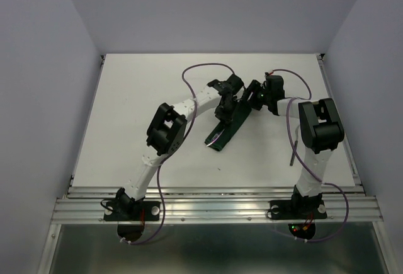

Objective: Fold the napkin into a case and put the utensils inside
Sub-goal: Stuff the knife into the folded napkin.

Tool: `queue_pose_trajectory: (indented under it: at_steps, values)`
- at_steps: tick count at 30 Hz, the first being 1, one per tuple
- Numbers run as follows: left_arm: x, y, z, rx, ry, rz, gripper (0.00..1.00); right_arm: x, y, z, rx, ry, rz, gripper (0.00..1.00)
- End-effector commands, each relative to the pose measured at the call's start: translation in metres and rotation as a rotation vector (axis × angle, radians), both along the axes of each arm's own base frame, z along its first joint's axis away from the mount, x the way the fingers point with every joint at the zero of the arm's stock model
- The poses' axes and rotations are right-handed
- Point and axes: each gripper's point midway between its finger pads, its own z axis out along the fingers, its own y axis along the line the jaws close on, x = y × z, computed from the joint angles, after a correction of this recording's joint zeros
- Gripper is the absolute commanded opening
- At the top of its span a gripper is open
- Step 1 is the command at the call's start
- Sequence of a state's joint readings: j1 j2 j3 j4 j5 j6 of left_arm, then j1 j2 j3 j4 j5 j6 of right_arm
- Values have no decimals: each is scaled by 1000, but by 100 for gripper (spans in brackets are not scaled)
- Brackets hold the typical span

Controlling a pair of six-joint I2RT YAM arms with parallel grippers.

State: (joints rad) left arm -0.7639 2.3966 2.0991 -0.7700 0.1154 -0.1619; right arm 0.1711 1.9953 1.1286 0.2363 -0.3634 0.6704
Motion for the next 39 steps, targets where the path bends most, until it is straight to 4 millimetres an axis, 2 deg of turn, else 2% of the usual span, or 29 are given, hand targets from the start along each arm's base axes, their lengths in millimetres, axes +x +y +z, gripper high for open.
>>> queue_pose_trajectory:
  at_steps: [1,9,19,29,39]
  values:
    - [3,9,39,-23,-62,28,33,-16,1,-14,-20,57,17,63]
    - [-1,14,38,-8,-55,33,33,-16,5,-14,-19,56,25,63]
    - [-7,21,43,9,-73,41,47,-17,6,-16,-19,61,26,63]
    - [-10,28,39,42,-78,51,44,-17,6,-16,-19,62,27,63]
    - [-18,26,34,32,-56,31,41,-17,6,-17,-20,64,26,63]
